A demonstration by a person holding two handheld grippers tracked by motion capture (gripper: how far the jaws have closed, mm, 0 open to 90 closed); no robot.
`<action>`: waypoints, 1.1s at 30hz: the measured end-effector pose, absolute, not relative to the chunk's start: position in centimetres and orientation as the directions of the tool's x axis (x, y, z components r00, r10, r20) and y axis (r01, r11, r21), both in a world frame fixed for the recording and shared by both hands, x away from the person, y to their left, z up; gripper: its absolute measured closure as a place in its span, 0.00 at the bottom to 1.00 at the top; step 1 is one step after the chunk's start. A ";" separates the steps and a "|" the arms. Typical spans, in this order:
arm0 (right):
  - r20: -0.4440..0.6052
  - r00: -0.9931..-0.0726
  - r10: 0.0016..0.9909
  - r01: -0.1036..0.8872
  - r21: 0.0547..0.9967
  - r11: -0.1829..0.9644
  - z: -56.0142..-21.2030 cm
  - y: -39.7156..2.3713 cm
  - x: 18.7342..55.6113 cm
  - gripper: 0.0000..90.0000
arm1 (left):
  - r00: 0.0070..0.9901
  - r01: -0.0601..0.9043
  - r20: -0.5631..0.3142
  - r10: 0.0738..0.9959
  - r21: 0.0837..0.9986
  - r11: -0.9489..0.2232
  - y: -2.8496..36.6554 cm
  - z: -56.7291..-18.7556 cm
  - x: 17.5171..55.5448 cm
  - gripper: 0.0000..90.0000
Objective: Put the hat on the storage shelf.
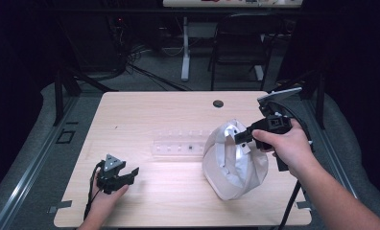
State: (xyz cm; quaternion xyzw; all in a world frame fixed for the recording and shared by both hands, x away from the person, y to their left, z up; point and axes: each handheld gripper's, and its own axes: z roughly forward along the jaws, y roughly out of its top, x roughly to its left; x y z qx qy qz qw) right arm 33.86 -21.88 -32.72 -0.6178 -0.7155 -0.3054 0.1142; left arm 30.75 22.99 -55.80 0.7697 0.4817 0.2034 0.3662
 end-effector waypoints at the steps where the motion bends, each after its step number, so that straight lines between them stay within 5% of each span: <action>1: 0.548 -0.212 0.810 0.952 0.301 0.045 -32.6 -21.9 33.9 0.91 | 0.453 0.593 -0.041 0.891 0.760 -0.266 23.0 -55.8 30.8 0.45; 18: 0.657 -0.273 0.702 0.922 0.386 -0.002 -30.6 -21.3 34.8 0.91 | 0.462 0.586 -0.032 0.887 0.761 -0.278 22.8 -55.8 30.7 0.45; 33: 0.663 -0.263 0.701 0.912 0.409 -0.044 -29.4 -20.9 36.6 0.91 | 0.467 0.568 -0.020 0.884 0.773 -0.283 21.9 -55.5 30.6 0.39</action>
